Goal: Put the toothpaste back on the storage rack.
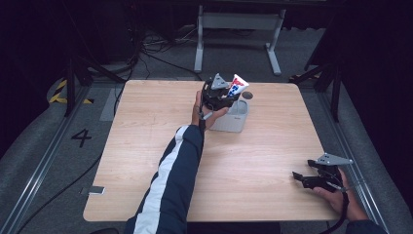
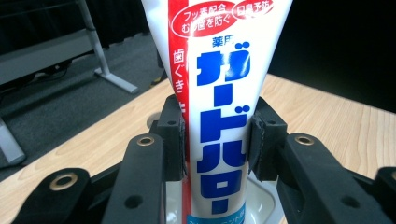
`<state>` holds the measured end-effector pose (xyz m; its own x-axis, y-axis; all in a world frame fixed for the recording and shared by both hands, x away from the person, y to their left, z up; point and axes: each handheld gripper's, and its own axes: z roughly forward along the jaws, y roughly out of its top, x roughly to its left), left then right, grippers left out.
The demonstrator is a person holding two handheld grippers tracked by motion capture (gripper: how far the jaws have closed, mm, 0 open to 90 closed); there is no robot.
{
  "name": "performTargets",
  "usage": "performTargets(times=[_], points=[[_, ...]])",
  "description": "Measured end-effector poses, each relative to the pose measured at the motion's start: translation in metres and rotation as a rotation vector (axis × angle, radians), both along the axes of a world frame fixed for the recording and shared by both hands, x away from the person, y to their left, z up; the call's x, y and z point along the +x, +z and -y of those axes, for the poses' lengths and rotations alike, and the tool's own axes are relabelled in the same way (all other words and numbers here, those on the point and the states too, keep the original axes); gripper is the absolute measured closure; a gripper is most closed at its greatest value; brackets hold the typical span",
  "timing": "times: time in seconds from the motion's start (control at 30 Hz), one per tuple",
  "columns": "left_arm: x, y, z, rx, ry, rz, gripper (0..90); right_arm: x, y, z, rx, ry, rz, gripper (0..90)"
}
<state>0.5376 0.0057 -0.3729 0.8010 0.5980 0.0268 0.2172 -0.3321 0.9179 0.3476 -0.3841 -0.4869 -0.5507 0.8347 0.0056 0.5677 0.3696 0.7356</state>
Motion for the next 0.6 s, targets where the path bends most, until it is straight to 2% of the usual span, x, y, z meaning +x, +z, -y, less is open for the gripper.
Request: performTargets(times=[0.07,0.23,0.3,0.33,0.4,0.5,0.6], points=[[-0.0016,-0.0012,-0.0001,0.005,0.001,-0.016,63.9,0.0,0.0,0.0,0.0,0.0,0.0,14.6],[-0.0021,-0.0007,0.0003,0.018,-0.004,-0.019,63.6,0.0,0.0,0.0,0.0,0.0,0.0,14.6],[-0.0013,-0.0004,0.0018,0.055,-0.01,-0.002,63.3,0.0001,0.0,0.0,0.0,0.001,0.001,14.6],[-0.002,-0.0009,0.0032,0.068,-0.007,-0.014,63.1,0.0002,0.0,0.0001,0.001,0.003,0.0,14.6],[-0.002,-0.0017,0.0046,0.073,-0.011,-0.022,63.1,0.0002,0.0,0.0001,0.001,0.003,0.0,14.6],[-0.0009,-0.0018,0.0051,0.099,-0.016,-0.013,62.9,0.0002,0.0,0.0001,0.001,0.003,0.0,14.6],[-0.0017,-0.0023,0.0053,0.113,-0.019,-0.03,62.8,0.0003,-0.0001,0.0001,0.0,0.003,0.001,14.6]])
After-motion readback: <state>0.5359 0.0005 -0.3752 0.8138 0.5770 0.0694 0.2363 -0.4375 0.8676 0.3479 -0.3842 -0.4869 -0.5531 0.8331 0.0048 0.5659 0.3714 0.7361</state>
